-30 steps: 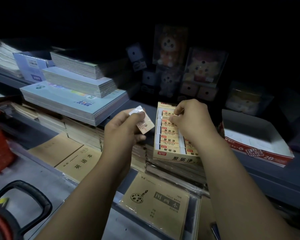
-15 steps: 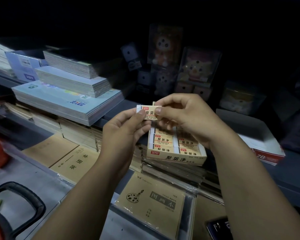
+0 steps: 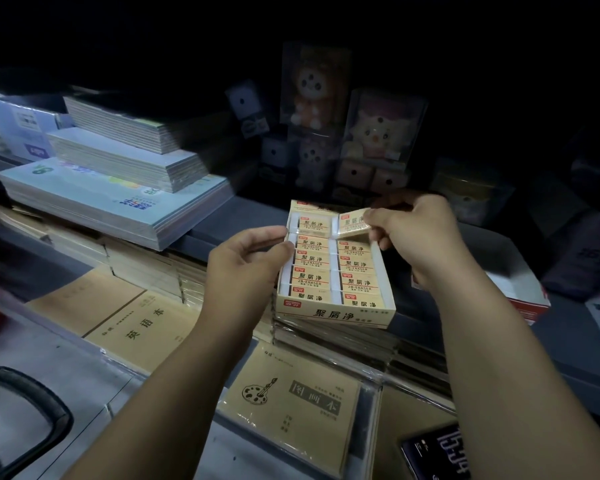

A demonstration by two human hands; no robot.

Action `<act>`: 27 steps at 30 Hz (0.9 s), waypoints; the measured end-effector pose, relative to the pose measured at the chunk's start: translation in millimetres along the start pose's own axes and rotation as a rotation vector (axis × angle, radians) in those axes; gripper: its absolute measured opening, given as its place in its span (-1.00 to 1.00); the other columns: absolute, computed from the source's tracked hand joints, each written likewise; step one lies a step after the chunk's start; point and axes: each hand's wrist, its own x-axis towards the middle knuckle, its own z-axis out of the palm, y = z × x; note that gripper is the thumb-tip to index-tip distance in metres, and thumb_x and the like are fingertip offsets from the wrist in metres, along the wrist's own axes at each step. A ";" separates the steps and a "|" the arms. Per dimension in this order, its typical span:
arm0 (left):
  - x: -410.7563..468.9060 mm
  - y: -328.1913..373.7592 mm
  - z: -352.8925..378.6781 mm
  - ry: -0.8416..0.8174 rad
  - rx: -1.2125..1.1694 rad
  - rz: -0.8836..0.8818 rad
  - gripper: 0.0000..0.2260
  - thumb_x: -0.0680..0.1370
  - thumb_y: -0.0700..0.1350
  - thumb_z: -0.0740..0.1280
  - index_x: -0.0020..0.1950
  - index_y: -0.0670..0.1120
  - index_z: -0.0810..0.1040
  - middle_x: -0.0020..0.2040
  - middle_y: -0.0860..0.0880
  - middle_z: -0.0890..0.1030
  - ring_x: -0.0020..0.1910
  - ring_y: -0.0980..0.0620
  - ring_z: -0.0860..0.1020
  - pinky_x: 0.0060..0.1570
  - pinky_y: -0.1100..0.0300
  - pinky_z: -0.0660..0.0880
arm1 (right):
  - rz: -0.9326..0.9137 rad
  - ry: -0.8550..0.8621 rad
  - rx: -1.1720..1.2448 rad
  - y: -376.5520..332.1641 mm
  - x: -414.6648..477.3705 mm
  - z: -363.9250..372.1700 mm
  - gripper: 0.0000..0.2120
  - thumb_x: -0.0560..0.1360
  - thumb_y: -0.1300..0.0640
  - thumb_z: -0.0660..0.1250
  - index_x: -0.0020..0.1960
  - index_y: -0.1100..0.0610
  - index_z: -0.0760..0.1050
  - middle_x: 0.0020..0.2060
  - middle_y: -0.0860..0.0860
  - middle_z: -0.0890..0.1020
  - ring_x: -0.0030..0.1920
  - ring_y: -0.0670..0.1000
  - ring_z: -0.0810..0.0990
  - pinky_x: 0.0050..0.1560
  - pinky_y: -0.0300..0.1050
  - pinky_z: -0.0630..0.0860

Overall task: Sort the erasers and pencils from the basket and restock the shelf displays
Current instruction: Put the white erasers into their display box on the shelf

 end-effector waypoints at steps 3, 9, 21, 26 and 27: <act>-1.2 -0.4 0.2 -0.001 0.015 0.005 -0.88 0.59 -0.24 0.40 0.10 -0.11 0.65 -0.14 0.02 0.74 -0.19 0.07 0.73 -0.35 0.30 0.58 | -0.036 0.015 -0.087 2.2 1.0 2.3 -0.93 0.54 0.19 0.41 -0.11 0.17 0.61 -0.34 0.04 0.70 -0.37 -0.09 0.67 -0.31 -0.13 0.63; -1.0 -1.2 -0.4 -0.007 0.051 0.008 -0.89 0.59 -0.21 0.40 0.10 -0.10 0.65 -0.16 0.04 0.74 -0.18 0.06 0.74 -0.35 0.27 0.60 | -0.121 -0.013 -0.255 2.1 1.7 5.4 -0.95 0.49 0.18 0.48 -0.07 0.11 0.63 -0.14 -0.01 0.67 -0.13 0.01 0.68 -0.06 0.06 0.68; -1.7 -3.6 -0.2 0.005 0.036 0.010 -0.87 0.59 -0.21 0.41 0.11 -0.09 0.67 -0.14 0.01 0.75 -0.17 0.04 0.74 -0.32 0.24 0.62 | -0.228 0.003 -0.472 15.1 3.3 15.8 -0.90 0.50 0.26 0.45 -0.13 0.10 0.57 -0.15 -0.04 0.59 -0.24 -0.14 0.56 -0.45 -0.32 0.41; -2.5 -3.5 -0.4 0.002 0.037 0.014 -0.87 0.59 -0.21 0.40 0.12 -0.09 0.67 -0.15 0.02 0.75 -0.17 0.05 0.74 -0.32 0.26 0.61 | -0.230 0.000 -0.454 15.8 3.4 18.3 -0.91 0.51 0.22 0.45 -0.12 0.10 0.56 -0.16 -0.05 0.58 -0.22 -0.11 0.59 -0.47 -0.34 0.34; -2.6 -3.4 -0.6 0.001 0.038 0.014 -0.87 0.59 -0.21 0.40 0.12 -0.09 0.67 -0.15 0.02 0.75 -0.17 0.05 0.74 -0.33 0.26 0.61 | -0.225 -0.011 -0.447 15.0 3.0 17.9 -0.91 0.51 0.19 0.47 -0.10 0.11 0.55 -0.16 -0.06 0.57 -0.23 -0.12 0.59 -0.48 -0.35 0.33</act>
